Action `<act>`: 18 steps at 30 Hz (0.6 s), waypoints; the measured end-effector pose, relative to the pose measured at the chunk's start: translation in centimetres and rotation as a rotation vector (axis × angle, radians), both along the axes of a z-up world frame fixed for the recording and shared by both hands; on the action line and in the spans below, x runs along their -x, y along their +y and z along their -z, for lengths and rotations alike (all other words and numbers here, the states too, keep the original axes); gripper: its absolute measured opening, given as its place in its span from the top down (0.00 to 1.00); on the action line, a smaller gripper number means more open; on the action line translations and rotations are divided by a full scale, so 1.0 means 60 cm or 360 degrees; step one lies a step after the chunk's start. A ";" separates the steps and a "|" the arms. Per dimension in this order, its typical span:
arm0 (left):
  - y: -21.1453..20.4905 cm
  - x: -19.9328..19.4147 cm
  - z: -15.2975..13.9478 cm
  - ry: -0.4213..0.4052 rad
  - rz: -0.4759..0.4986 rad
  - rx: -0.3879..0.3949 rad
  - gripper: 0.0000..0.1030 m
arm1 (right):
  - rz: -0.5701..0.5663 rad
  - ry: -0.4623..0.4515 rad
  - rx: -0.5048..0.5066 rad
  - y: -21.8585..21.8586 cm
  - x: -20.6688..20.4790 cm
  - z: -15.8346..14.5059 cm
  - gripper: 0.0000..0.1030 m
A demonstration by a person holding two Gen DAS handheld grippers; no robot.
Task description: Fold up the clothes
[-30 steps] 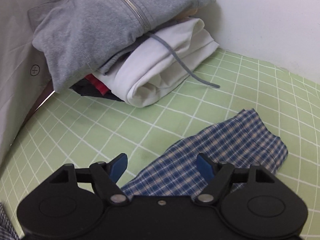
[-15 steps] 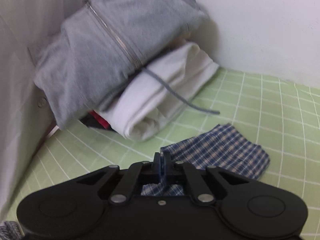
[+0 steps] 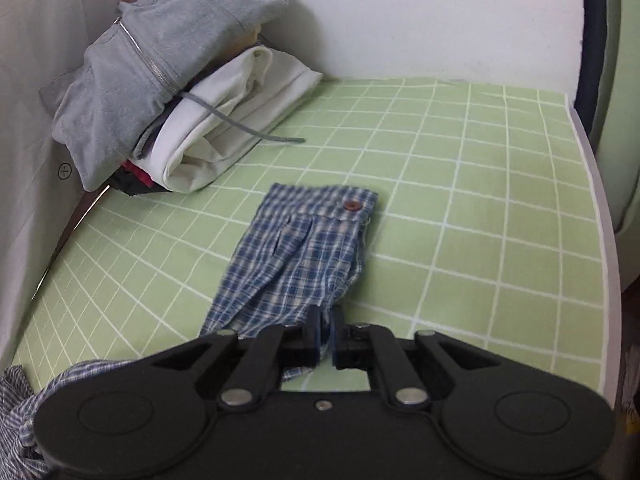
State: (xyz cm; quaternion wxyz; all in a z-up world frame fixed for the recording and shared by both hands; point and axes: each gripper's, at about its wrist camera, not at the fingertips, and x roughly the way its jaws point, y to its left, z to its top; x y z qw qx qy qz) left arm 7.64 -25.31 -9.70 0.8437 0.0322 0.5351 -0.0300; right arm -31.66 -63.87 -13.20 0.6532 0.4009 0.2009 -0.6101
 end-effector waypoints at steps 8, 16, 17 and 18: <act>0.000 0.003 0.004 -0.0004 -0.0009 0.0001 0.00 | 0.0112 -0.0210 -0.0084 -0.062 0.011 -0.001 0.42; -0.002 0.002 0.006 -0.0005 -0.0018 0.0000 0.00 | 0.0034 0.0139 -0.0012 -0.116 -0.007 0.008 0.23; -0.003 0.001 0.006 -0.0002 -0.0016 -0.0001 0.00 | 0.0020 0.0162 -0.0020 -0.129 -0.008 0.012 0.23; -0.003 0.001 0.006 0.0000 -0.0015 -0.0001 0.00 | 0.0029 0.0161 -0.0040 -0.141 -0.009 0.016 0.23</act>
